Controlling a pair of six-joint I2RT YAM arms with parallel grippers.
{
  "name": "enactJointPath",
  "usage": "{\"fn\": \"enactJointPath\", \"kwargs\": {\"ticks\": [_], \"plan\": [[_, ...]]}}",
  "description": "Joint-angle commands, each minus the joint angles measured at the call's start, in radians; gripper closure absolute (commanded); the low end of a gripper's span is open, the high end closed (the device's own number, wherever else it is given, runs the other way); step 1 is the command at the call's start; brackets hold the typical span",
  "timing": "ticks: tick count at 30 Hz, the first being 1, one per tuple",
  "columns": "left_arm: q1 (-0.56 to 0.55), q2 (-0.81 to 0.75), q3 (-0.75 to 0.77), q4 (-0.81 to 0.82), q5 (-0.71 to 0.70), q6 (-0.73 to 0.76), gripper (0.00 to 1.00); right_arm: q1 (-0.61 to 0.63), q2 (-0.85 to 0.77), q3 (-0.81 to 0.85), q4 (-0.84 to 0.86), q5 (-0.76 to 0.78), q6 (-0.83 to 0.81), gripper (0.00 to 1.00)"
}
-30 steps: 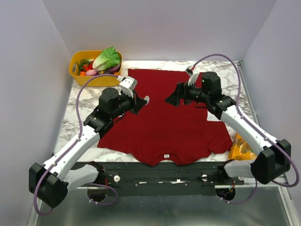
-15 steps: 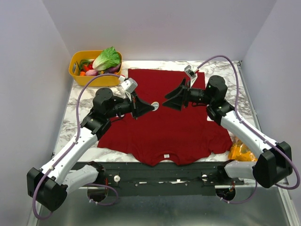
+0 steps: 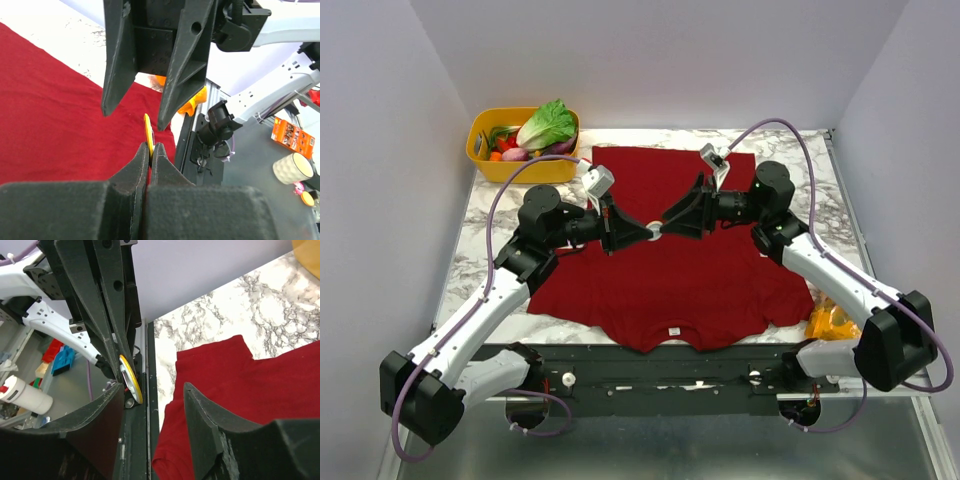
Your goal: Pin the brooch onto the clothing
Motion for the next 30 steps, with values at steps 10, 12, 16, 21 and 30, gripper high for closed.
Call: {"fn": "enactJointPath", "kwargs": {"ticks": [10, 12, 16, 21, 30], "plan": [[0.0, 0.018, 0.036, 0.008, 0.08, -0.01, 1.0, 0.03, 0.065, 0.017, 0.173, -0.071, 0.101, 0.82], [0.0, 0.016, 0.044, -0.019, 0.068, 0.005, 1.0, 0.031, 0.067, 0.017, 0.177, -0.068, 0.106, 0.99], [0.001, -0.013, 0.047, -0.064, -0.021, 0.039, 0.6, 0.031, 0.045, 0.003, 0.168, -0.022, 0.104, 0.99], [0.02, -0.074, 0.011, -0.052, -0.121, 0.03, 0.22, 0.033, -0.007, -0.043, 0.173, 0.103, 0.12, 0.99], [0.044, -0.074, -0.022, 0.033, -0.083, -0.024, 0.17, 0.031, -0.11, -0.153, 0.291, 0.28, 0.21, 0.99]]}}
